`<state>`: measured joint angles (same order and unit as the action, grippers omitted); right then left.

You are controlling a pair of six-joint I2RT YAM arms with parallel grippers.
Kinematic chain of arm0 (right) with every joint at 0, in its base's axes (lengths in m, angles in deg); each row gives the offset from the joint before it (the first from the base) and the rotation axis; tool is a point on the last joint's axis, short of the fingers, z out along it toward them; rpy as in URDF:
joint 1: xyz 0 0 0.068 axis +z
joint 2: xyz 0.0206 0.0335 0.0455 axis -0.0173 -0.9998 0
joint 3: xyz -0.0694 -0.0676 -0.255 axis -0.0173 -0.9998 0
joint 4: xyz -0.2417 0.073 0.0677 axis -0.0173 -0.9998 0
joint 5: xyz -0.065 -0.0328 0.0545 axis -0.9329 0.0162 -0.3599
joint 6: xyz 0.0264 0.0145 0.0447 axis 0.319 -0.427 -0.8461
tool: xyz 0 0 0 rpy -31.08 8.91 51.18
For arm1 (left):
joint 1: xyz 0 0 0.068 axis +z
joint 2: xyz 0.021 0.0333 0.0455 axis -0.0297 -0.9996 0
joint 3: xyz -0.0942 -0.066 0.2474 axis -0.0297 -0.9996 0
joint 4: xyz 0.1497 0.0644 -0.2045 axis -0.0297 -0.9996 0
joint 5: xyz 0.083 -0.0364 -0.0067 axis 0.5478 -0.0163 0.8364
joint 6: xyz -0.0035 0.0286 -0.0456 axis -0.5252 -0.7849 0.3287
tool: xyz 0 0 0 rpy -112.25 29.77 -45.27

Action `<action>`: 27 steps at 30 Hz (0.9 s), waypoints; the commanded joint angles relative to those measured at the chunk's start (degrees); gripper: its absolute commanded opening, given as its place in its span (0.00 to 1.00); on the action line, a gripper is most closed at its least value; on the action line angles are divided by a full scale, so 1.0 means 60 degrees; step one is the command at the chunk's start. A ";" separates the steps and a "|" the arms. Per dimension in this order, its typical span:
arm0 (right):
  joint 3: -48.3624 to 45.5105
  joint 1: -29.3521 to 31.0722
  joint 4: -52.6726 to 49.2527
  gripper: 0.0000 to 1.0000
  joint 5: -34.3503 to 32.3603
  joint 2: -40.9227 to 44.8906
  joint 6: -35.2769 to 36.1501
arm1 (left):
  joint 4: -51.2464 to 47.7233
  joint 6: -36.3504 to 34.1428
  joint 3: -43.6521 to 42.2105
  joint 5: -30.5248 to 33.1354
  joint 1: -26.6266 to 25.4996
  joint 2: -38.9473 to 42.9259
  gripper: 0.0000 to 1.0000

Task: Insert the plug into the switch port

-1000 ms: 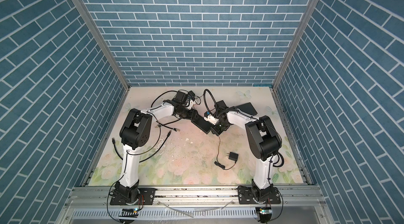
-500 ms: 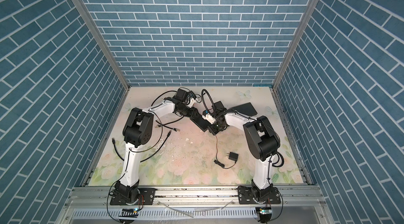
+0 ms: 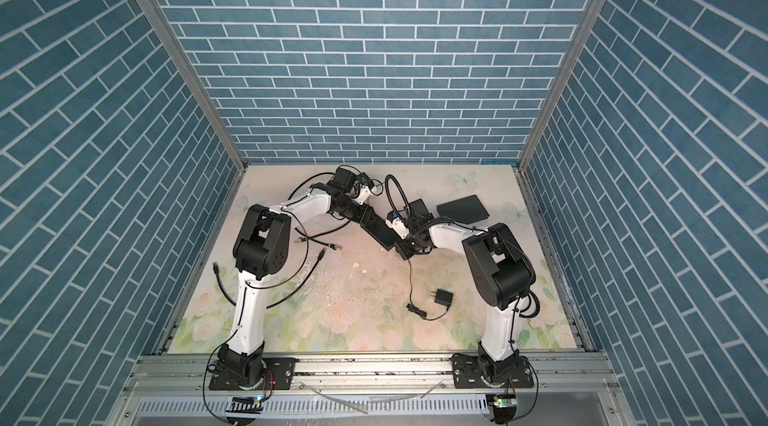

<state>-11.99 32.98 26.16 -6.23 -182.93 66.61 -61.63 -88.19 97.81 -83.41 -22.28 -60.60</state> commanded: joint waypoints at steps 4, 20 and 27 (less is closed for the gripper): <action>0.0133 0.0089 0.1266 0.03 0.0088 -0.0007 -0.0554 | -0.1815 -0.1269 0.0173 -0.1658 -0.0505 -0.0639 0.46; -0.0038 0.0116 0.2887 0.03 0.0075 0.0263 -0.0617 | -0.2218 -0.1694 -0.0327 -0.2413 -0.0777 -0.0819 0.43; 0.0330 0.0312 0.2699 0.04 0.0152 0.0382 -0.0407 | -0.2459 -0.1864 -0.0465 -0.2445 -0.0792 -0.0881 0.40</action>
<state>-12.42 33.37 26.88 -6.53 -182.43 63.68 -62.78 -97.98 99.25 -86.30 -22.13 -61.91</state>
